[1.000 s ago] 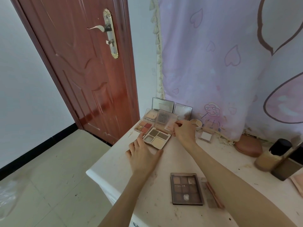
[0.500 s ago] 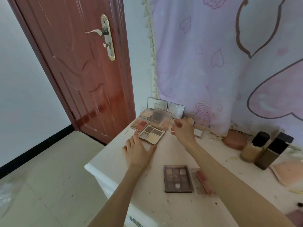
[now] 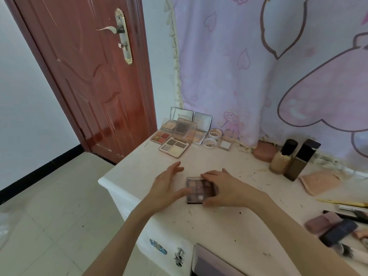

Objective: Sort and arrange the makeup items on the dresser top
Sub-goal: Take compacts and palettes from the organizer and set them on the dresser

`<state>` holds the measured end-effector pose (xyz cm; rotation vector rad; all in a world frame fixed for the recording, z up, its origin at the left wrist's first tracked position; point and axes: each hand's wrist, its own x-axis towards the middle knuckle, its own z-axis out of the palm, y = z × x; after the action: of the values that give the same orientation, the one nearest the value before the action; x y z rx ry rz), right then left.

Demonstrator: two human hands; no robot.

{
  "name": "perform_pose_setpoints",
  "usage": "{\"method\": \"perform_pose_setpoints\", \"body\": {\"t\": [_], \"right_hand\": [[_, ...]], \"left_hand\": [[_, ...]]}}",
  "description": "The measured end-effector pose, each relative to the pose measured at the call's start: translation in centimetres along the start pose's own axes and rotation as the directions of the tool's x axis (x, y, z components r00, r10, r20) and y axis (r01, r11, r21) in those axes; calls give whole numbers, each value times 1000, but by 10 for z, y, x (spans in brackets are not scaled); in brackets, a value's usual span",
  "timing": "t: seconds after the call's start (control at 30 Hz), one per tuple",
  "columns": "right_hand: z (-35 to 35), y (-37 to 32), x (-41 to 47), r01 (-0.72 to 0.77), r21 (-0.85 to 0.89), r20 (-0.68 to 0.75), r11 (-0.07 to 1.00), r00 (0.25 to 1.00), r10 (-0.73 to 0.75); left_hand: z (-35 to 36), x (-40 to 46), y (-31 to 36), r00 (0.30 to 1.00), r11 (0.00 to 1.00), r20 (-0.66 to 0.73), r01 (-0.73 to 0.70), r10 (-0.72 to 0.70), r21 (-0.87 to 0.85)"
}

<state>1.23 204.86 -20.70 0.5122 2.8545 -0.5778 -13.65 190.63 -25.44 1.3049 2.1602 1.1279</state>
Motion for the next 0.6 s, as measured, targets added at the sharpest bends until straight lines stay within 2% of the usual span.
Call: {"method": "perform_pose_setpoints", "body": {"t": [0.13, 0.23, 0.4, 0.6], "right_hand": [[0, -6, 0, 32, -56, -24, 998, 999, -33], [-1, -11, 1, 37, -18, -94, 999, 995, -39], [-4, -16, 0, 83, 151, -234, 985, 971, -46], [-3, -24, 0, 153, 273, -313, 950, 948, -62]], "left_hand": [[3, -5, 3, 992, 1000, 123, 22, -23, 10], [4, -5, 6, 992, 999, 117, 45, -45, 6], [-4, -11, 10, 993, 921, 62, 113, -97, -372], [-13, -16, 12, 991, 857, 66, 134, -117, -498]]}}
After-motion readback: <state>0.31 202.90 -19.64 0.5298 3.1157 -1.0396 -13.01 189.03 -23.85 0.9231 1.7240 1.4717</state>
